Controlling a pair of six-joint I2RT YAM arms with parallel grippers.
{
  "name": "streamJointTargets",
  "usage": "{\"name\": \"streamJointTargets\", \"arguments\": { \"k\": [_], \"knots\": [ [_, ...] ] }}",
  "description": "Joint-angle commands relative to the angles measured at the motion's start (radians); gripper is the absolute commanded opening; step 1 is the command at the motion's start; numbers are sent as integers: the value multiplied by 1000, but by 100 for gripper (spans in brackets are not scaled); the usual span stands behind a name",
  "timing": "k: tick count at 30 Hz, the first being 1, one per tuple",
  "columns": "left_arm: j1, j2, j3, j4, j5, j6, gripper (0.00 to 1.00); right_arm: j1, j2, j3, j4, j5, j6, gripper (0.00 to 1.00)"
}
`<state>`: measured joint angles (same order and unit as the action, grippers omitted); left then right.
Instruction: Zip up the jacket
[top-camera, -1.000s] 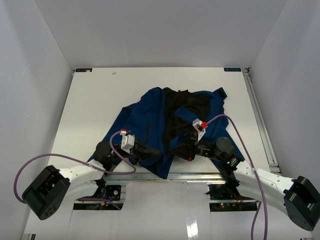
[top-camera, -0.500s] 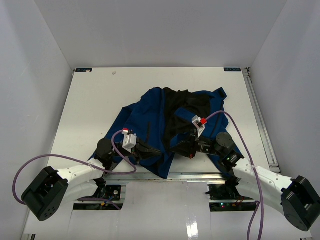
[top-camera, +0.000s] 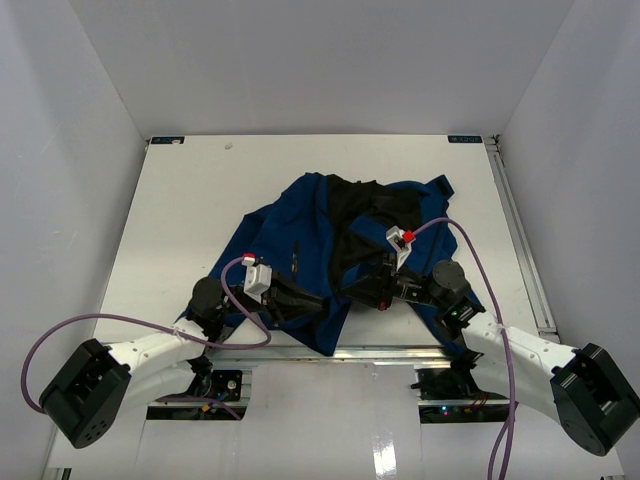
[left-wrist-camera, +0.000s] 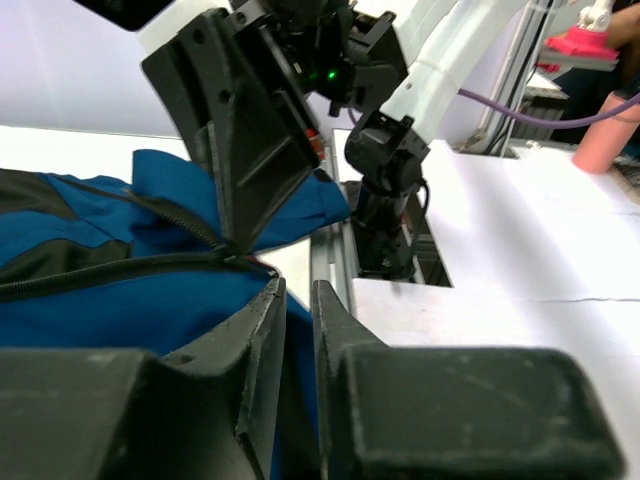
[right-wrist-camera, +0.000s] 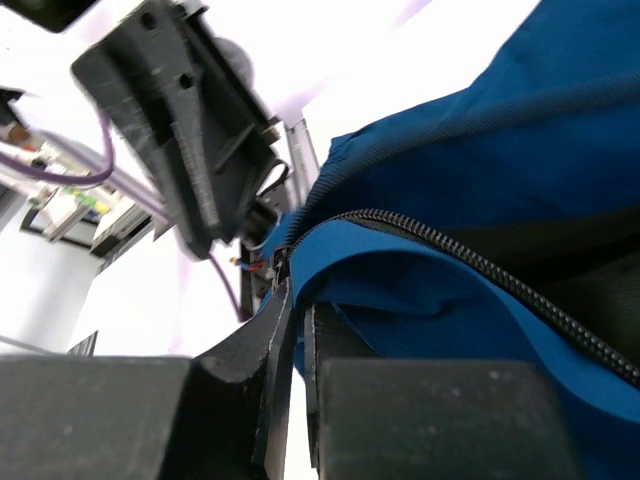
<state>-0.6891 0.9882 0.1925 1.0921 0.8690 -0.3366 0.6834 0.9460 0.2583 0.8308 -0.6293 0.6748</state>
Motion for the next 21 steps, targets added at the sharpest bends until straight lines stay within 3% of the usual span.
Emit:
{"name": "streamJointTargets", "arguments": {
  "k": [1, 6, 14, 21],
  "knots": [
    [-3, 24, 37, 65, -9, -69, 39, -1, 20, 4, 109, 7, 6, 8],
    [-3, 20, 69, -8, -61, -75, 43, 1, 13, 0, 104, 13, 2, 8],
    [-2, -116, 96, -316, -420, -150, 60, 4, 7, -18, 99, 22, 1, 8],
    [10, -117, 179, -553, -449, -314, 68, 8, 7, -26, 105, 23, -2, 8]
  ]
}}
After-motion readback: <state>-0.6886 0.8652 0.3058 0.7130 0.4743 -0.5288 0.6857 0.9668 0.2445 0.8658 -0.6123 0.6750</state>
